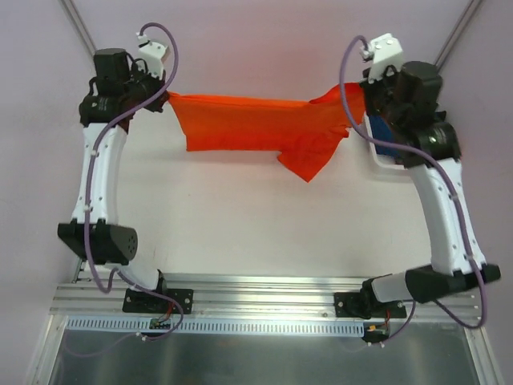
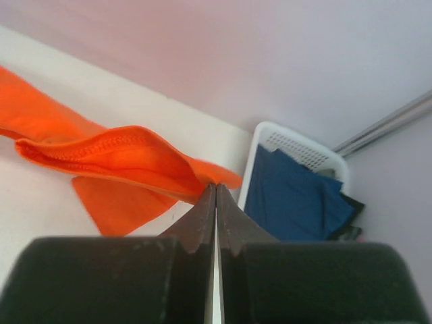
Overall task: Fold and stack the t-shirts
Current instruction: Flatten out the tshirt
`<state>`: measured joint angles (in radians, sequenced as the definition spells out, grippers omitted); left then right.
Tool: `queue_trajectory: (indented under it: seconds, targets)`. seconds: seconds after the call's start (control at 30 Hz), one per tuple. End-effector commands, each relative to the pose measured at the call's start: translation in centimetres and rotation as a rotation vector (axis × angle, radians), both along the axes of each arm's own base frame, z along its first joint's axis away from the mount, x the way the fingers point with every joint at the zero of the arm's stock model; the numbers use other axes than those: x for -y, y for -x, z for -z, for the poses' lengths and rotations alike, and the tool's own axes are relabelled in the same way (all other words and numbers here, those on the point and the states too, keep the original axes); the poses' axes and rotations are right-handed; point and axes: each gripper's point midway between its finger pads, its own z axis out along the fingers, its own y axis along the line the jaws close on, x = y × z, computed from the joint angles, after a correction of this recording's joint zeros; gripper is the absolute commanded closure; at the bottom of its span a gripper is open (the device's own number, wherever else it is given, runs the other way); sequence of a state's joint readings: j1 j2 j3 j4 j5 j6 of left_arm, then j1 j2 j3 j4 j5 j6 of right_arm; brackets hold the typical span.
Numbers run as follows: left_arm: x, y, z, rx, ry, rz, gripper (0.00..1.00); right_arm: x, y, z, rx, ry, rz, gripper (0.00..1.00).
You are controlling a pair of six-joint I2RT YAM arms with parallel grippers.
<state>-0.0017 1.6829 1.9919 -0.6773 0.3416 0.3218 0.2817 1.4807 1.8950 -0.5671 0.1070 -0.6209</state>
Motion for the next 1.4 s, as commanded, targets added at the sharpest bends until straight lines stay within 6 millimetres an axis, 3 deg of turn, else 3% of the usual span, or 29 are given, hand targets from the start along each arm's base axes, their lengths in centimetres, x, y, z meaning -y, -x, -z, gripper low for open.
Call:
queue_trajectory:
  seconds: [0.0,0.03,0.17,0.37,0.57,0.7,0.77,0.9,0.93,1.0,1.03,1.1,1.13,1.17,1.37]
  targets:
    - [0.1,6.1,-7.1,0.179,0.019,0.004,1.0,2.4,6.6,-6.4,0.172,-0.031,0.026,0.99]
    - [0.1,7.2,-7.8,0.198,0.019,0.0,1.0,3.1,9.1,-7.6,0.204,-0.041,0.025,0.99]
    - [-0.3,13.1,-11.6,0.333,-0.008,-0.01,1.0,4.5,14.6,-9.8,0.245,-0.076,0.021,0.99]
    - [-0.8,19.1,-13.6,0.442,-0.026,-0.036,1.0,7.1,22.3,-12.5,0.329,-0.15,0.055,0.99]
    - [-1.2,21.2,-14.1,0.478,-0.037,-0.057,1.0,9.2,26.1,-13.8,0.405,-0.15,0.107,0.99]
    - [-1.5,20.3,-15.1,0.493,-0.056,-0.062,1.0,9.4,25.6,-15.5,0.456,-0.15,0.126,0.99]
    - [-1.8,18.7,-14.6,0.468,-0.08,-0.071,1.0,9.5,24.6,-15.8,0.465,-0.14,0.138,1.0]
    - [-2.4,15.0,-12.0,0.391,-0.136,-0.069,1.0,8.3,20.4,-15.4,0.464,-0.103,0.122,0.99]
    - [-2.2,14.3,-11.6,0.38,-0.137,-0.06,1.0,7.8,18.4,-14.2,0.425,-0.091,0.119,0.99]
    - [-1.8,12.5,-11.4,0.381,-0.122,-0.039,1.0,7.1,16.6,-14.3,0.412,-0.097,0.108,1.0]
    - [-1.7,11.5,-12.0,0.389,-0.104,-0.043,1.0,6.7,15.2,-14.7,0.405,-0.104,0.104,0.99]
    - [-1.6,10.7,-13.1,0.404,-0.083,-0.048,1.0,6.3,14.5,-16.0,0.427,-0.126,0.097,0.99]
    - [-1.5,10.4,-13.7,0.412,-0.068,-0.053,1.0,6.3,15.0,-17.8,0.465,-0.158,0.092,0.99]
    - [-1.5,10.1,-15.1,0.44,-0.059,-0.055,1.0,5.9,13.9,-17.9,0.455,-0.164,0.089,0.99]
    - [-1.1,10.9,-19.2,0.529,-0.017,-0.056,1.0,6.2,14.6,-19.9,0.508,-0.178,0.096,0.99]
